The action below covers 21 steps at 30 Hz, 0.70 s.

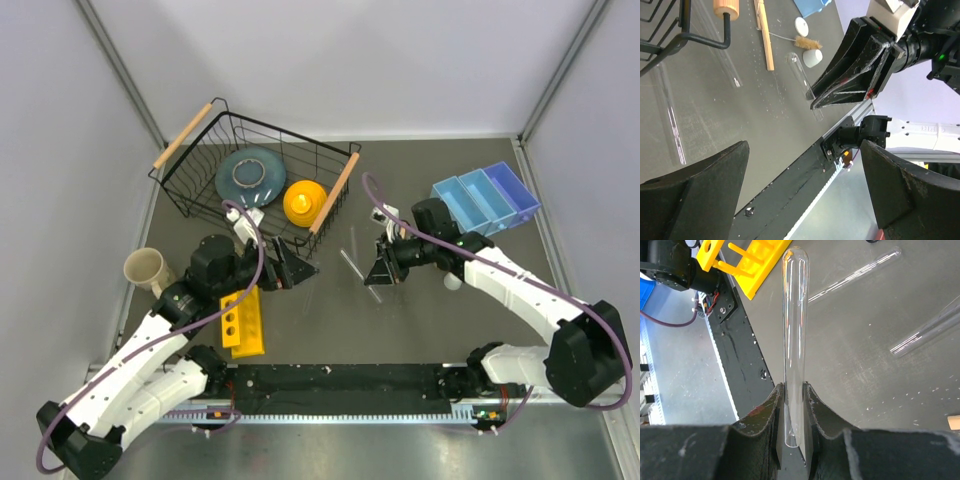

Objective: Organize the chemistry lab equipment

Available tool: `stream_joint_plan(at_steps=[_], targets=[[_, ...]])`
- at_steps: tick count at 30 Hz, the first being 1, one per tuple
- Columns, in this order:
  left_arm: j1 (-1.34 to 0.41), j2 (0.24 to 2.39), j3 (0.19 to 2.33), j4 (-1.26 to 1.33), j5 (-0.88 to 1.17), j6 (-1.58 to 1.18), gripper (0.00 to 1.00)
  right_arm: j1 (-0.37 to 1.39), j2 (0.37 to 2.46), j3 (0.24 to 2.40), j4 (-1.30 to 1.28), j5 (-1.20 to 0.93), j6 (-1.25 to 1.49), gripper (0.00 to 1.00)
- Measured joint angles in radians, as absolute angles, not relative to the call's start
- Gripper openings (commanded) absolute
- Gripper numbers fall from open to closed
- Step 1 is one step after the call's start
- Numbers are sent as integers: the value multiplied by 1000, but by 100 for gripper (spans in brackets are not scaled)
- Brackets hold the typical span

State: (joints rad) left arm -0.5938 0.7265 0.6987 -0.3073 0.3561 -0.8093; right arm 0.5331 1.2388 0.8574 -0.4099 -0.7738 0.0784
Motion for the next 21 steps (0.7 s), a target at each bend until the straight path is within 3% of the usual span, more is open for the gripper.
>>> stream_joint_plan(at_steps=[21], targets=[[-635,865,663,-81,368,-908,98,629,1237,857,-413,-816,49,14]])
